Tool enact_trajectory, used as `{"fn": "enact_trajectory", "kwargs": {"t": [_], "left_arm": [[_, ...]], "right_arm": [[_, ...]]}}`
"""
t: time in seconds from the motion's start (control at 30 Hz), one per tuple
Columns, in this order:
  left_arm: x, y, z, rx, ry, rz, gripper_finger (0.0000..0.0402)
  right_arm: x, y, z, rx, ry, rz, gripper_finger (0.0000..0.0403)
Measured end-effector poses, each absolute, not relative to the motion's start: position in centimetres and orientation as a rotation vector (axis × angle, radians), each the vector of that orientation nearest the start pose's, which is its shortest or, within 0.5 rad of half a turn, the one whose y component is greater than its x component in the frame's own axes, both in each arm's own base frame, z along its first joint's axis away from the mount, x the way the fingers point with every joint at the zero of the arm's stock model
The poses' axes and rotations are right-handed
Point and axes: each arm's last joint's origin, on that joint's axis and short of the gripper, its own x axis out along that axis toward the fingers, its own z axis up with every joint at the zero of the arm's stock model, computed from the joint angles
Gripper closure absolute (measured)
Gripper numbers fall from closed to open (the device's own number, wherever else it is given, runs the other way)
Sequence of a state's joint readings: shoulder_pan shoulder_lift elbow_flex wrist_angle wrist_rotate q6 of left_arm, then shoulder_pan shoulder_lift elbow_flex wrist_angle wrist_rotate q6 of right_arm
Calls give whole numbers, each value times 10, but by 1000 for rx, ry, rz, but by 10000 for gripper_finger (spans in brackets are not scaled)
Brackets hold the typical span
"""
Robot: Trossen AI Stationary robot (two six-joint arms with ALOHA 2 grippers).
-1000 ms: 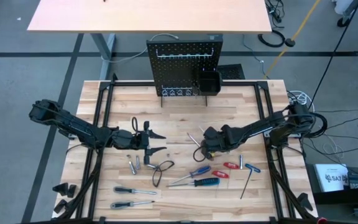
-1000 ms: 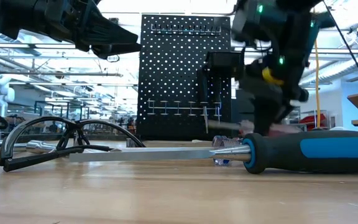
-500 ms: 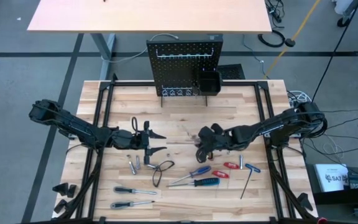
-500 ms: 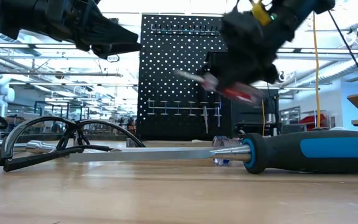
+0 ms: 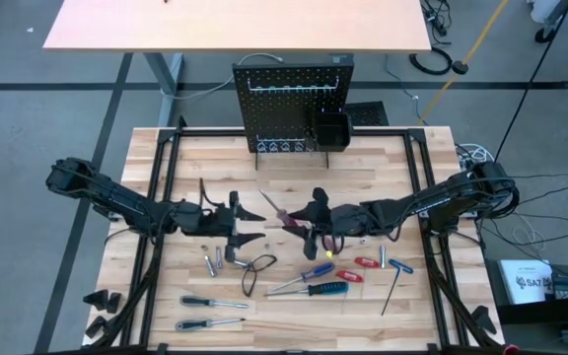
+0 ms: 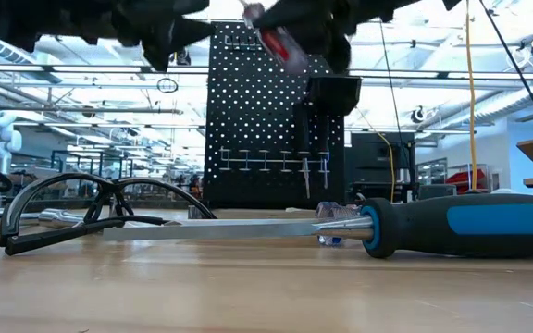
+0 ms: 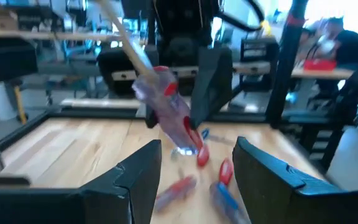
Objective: Hang tools onto peg board
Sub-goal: Hang the top red screwdriver on the peg board
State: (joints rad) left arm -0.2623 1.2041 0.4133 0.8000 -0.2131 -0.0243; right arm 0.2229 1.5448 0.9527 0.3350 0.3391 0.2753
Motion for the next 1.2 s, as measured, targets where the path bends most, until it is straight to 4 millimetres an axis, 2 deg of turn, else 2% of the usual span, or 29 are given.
{"fn": "enact_trajectory", "kwargs": {"t": [0.37,0.6,1.03,1.2], "left_arm": [[227,-56,242,-76,-240,-112,201],[227,-55,253,-138,-323,-115,201],[264,-58,259,-89,-296,-143,201],[276,-57,260,-61,-283,-239,201]], "right_arm": [[337,78,284,101,-32,51,282],[338,76,287,77,-64,63,282],[338,73,287,77,-61,54,282],[338,73,284,72,-30,53,282]]}}
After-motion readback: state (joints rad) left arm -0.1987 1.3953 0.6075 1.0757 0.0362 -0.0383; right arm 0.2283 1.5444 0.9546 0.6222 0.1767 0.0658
